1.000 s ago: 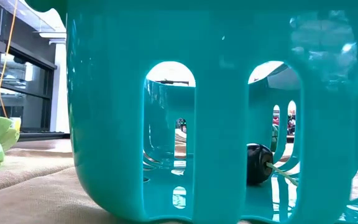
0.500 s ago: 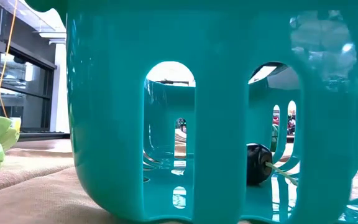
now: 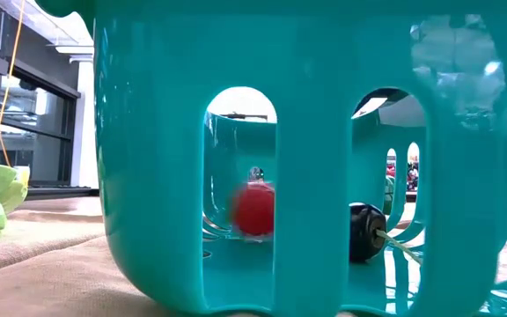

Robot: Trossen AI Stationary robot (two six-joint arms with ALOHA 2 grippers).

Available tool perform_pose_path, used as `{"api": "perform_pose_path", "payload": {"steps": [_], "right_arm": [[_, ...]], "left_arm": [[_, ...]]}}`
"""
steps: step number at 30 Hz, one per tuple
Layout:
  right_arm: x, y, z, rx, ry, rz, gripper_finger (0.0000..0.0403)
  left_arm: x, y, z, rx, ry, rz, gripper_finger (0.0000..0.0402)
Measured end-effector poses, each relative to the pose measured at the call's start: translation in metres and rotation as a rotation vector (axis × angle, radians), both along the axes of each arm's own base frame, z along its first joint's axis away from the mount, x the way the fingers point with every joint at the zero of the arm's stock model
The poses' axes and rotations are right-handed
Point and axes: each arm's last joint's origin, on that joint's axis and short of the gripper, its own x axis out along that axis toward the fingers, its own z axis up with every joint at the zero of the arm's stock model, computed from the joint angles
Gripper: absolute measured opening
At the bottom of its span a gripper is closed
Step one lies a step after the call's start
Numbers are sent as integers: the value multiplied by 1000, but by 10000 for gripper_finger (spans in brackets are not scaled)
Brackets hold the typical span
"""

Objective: Pick and placing Produce into tupperware
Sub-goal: Put the red strawberry into the blue bin, then put the bottom red cherry into the blue bin

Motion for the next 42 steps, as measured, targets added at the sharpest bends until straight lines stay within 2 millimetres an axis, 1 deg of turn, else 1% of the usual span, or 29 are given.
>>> {"api": "perform_pose_path", "payload": {"steps": [2, 4, 6, 8, 12, 14, 16, 19, 22, 25, 28, 31, 35, 37, 39, 42], "right_arm": [[1, 0, 1, 1, -12, 6, 199], [1, 0, 6, -3, -39, 0, 199], [-2, -3, 19, -19, -82, -18, 199], [-7, -8, 39, -56, -141, -55, 199], [-27, -25, 82, -180, -249, -153, 199], [-41, -33, 99, -246, -257, -206, 199], [-56, -42, 110, -290, -227, -259, 199], [-76, -51, 117, -323, -135, -338, 199], [-92, -56, 119, -341, -52, -433, 199], [-103, -55, 115, -356, 34, -480, 199], [-110, -52, 110, -332, 109, -520, 199], [-116, -47, 92, -280, 196, -531, 199], [-124, -38, 58, -148, 277, -519, 199], [-129, -36, 48, -82, 297, -501, 199], [-136, -39, 48, -46, 307, -491, 199], [-150, -51, 61, -54, 286, -520, 199]], "left_arm": [[0, 0, 0, 0, 0, 0, 1], [0, 0, 0, 0, 0, 0, 1], [0, 0, 0, -1, 2, 0, 1], [0, 0, -1, 8, 8, -11, 1], [0, 0, -1, 32, 9, -29, 1], [0, 0, -1, 32, 8, -29, 1], [0, 0, 0, 31, 8, -28, 1], [0, 0, 0, 39, -3, -28, 1], [1, 1, 1, 45, -13, -27, 1], [1, 1, 1, 45, -13, -28, 1], [2, 1, 1, 33, -11, -20, 1], [2, 2, 1, 17, -9, -9, 1], [4, 3, 0, 14, -3, -10, 1], [5, 3, -1, 15, -1, -11, 1], [5, 4, -1, 18, 2, -15, 1], [7, 4, -2, 26, 7, -23, 1]]}}
